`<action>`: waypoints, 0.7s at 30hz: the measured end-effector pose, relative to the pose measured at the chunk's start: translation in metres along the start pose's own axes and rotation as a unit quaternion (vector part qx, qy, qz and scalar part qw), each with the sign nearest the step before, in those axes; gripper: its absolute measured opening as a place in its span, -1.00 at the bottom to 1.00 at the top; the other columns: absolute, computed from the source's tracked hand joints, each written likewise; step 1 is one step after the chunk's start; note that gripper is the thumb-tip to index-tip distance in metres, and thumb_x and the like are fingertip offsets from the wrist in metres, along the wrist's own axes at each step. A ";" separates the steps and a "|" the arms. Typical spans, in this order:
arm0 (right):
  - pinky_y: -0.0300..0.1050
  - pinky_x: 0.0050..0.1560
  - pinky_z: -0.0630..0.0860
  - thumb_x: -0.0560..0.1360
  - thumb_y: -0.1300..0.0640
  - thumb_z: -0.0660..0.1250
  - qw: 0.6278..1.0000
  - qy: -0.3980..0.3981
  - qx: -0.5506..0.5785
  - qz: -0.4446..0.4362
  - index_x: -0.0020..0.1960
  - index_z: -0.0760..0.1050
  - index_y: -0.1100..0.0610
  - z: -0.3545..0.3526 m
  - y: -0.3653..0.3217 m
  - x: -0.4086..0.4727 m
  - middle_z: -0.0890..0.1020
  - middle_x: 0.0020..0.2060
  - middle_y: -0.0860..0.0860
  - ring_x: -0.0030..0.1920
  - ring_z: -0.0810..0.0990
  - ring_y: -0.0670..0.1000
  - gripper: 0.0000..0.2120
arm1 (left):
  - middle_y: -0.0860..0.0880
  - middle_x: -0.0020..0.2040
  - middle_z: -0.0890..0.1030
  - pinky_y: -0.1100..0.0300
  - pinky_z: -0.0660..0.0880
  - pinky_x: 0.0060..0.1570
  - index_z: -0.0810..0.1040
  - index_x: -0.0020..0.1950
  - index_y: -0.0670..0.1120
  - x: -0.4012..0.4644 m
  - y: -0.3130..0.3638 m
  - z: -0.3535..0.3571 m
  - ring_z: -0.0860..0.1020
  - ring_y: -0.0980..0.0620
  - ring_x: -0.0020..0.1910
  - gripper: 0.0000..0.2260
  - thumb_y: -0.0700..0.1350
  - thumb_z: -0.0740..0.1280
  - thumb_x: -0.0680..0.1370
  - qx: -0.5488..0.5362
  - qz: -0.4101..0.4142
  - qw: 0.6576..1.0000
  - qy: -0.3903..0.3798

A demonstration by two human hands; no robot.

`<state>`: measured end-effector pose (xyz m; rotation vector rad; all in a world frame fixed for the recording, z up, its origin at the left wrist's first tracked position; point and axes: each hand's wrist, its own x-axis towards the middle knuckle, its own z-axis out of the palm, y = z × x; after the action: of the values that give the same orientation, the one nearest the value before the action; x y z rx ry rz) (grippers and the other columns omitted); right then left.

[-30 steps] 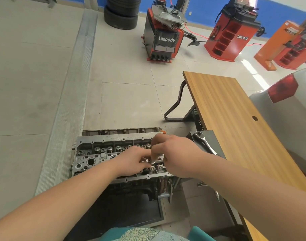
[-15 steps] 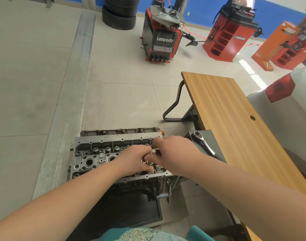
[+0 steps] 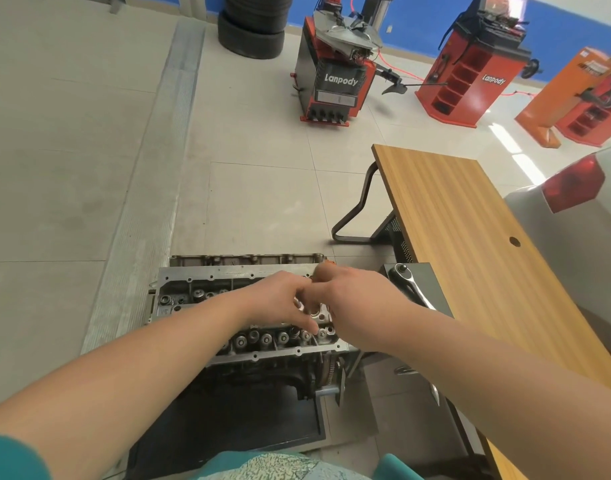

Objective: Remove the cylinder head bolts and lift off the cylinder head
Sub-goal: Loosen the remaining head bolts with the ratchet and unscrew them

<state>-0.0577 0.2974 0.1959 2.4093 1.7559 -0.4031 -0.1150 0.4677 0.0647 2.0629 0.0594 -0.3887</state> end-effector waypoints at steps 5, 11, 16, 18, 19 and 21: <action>-0.11 -0.19 0.57 0.59 -0.11 0.31 0.994 0.047 0.099 -0.029 0.24 0.59 -0.26 -0.007 0.001 -0.012 0.58 0.10 -0.21 -0.08 0.60 -0.08 -0.76 | 0.17 -0.23 0.65 0.33 0.53 -0.21 0.69 -0.06 0.23 -0.012 0.005 -0.004 0.58 0.25 -0.28 -0.96 0.12 0.47 0.51 -0.041 0.023 0.998 -0.037; -0.04 -0.28 0.47 0.69 -0.12 0.21 0.994 0.010 -0.048 0.096 0.03 0.36 0.01 0.002 -0.005 0.002 0.52 -0.21 -0.05 -0.25 0.53 0.10 -0.80 | 0.17 -0.09 0.73 0.11 0.62 0.07 0.73 -0.07 0.17 -0.008 0.015 0.000 0.66 0.21 -0.09 -0.87 0.05 0.62 0.43 -0.027 0.020 0.999 0.008; -0.05 -0.04 0.54 0.52 0.20 0.41 0.996 -0.008 0.082 -0.021 0.30 0.49 -0.09 -0.002 0.007 -0.009 0.49 0.14 -0.13 0.07 0.49 -0.01 -0.61 | 0.22 -0.19 0.70 0.29 0.53 -0.13 0.68 -0.15 0.18 -0.014 0.017 -0.014 0.63 0.30 -0.21 -0.85 -0.08 0.54 0.52 -0.014 0.015 1.000 -0.019; -0.09 -0.10 0.54 0.56 -0.12 0.42 0.993 0.021 0.108 0.033 0.31 0.48 -0.10 -0.004 0.004 -0.008 0.52 0.07 -0.15 -0.05 0.55 -0.05 -0.64 | 0.17 -0.17 0.71 0.10 0.59 -0.07 0.68 -0.13 0.11 -0.013 0.019 -0.015 0.64 0.23 -0.20 -0.90 -0.06 0.56 0.47 -0.003 0.007 1.000 0.013; -0.09 -0.21 0.51 0.57 -0.26 0.35 0.993 0.024 0.085 0.075 0.24 0.49 -0.07 -0.003 0.003 -0.004 0.54 -0.05 -0.15 -0.16 0.55 -0.06 -0.63 | 0.14 -0.15 0.72 0.01 0.63 -0.04 0.67 -0.10 0.08 -0.011 0.021 -0.014 0.66 0.16 -0.17 -0.86 -0.03 0.60 0.43 -0.001 0.004 1.000 0.026; -0.08 -0.36 0.41 0.65 -0.26 0.22 0.991 0.004 0.034 0.126 0.08 0.45 -0.01 -0.002 0.000 -0.001 0.49 -0.26 -0.11 -0.30 0.50 -0.05 -0.69 | 0.09 -0.08 0.72 -0.06 0.65 0.06 0.65 -0.03 0.06 -0.011 0.025 -0.012 0.68 0.05 -0.06 -0.73 0.02 0.66 0.38 0.007 0.001 0.999 0.036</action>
<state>-0.0580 0.2975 0.1979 2.6397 1.4341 -0.4294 -0.1174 0.4667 0.0949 2.0894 0.0978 -0.3146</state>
